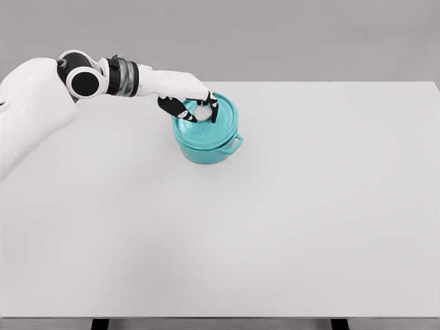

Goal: Cover the pot with left arm

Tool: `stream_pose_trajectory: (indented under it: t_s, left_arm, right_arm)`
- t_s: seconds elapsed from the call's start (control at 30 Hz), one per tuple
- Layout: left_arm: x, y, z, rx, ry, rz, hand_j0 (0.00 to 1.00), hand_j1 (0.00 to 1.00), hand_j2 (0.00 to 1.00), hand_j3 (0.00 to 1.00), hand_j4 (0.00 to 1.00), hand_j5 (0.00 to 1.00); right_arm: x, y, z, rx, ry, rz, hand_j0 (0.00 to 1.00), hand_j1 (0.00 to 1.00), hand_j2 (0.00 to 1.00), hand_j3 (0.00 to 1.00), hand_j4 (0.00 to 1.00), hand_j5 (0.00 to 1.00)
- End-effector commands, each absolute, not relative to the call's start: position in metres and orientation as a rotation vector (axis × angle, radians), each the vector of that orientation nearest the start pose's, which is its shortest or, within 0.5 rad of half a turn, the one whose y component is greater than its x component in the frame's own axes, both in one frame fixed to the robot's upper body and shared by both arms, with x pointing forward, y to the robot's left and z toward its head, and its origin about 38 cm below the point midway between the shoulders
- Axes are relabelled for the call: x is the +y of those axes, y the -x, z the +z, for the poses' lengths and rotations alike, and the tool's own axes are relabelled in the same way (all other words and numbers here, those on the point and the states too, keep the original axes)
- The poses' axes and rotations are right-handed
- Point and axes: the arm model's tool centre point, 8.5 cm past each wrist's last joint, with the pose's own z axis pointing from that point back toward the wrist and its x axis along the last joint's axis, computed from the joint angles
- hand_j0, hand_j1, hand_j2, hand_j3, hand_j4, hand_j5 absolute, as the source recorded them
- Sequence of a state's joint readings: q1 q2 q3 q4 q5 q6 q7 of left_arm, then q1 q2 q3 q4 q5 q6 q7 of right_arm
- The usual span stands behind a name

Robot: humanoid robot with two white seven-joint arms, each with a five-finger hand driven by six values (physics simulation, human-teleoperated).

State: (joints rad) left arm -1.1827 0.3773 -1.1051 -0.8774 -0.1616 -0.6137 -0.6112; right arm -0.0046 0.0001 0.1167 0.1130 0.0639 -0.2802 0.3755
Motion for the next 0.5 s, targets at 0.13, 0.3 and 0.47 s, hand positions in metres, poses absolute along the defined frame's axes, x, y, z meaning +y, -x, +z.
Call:
stream_pose_trajectory:
  t_s: [0.13,0.3,0.47]
  left_arm:
    - [0.1501,-0.5388,0.2404,-1.377,-0.122,-2.169,0.53,0.53,0.53,0.53,0.53,0.53]
    - [0.1501,-0.5390,0.2412,-1.378,-0.123,-2.170,0.56,0.56,0.56,0.56,0.56,0.56]
    - [0.1505,-0.5390,0.2402,-1.376,-0.122,-2.168,0.68,0.68,0.68,0.68,0.68,0.68]
  right_arm:
    - [-0.2396,0.0134,-0.2535,-0.126,-0.309,0.215,1.00,1.00,1.00,1.00,1.00,1.00]
    - [-0.2396,0.0129,-0.2536,-0.127,-0.309,0.215,1.00,1.00,1.00,1.00,1.00,1.00]
    - [-0.2396,0.0143,-0.2535,-0.124,-0.309,0.215,1.00,1.00,1.00,1.00,1.00,1.00]
